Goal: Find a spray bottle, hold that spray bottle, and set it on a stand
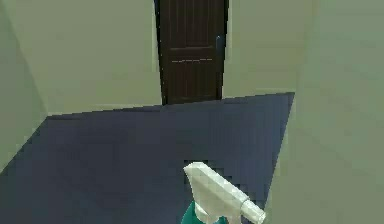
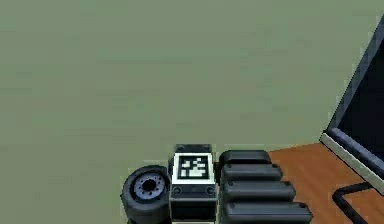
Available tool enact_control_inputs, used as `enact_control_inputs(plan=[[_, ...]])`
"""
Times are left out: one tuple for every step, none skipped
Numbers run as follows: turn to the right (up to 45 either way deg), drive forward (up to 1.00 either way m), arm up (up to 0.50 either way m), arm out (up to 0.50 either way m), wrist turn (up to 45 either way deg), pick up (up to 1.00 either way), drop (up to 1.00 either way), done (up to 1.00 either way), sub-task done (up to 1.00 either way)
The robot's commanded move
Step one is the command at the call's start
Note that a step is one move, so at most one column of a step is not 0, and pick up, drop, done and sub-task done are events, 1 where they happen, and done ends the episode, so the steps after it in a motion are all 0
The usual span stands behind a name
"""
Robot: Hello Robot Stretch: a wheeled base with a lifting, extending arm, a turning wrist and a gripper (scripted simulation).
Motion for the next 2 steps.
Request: enact_control_inputs(plan=[[-33.0, 0.00, 0.00, 0.00, 0.0, 0.00, 0.00, 0.00, 0.00], [45.0, 0.00, 0.00, 0.00, 0.0, 0.00, 0.00, 0.00, 0.00]])
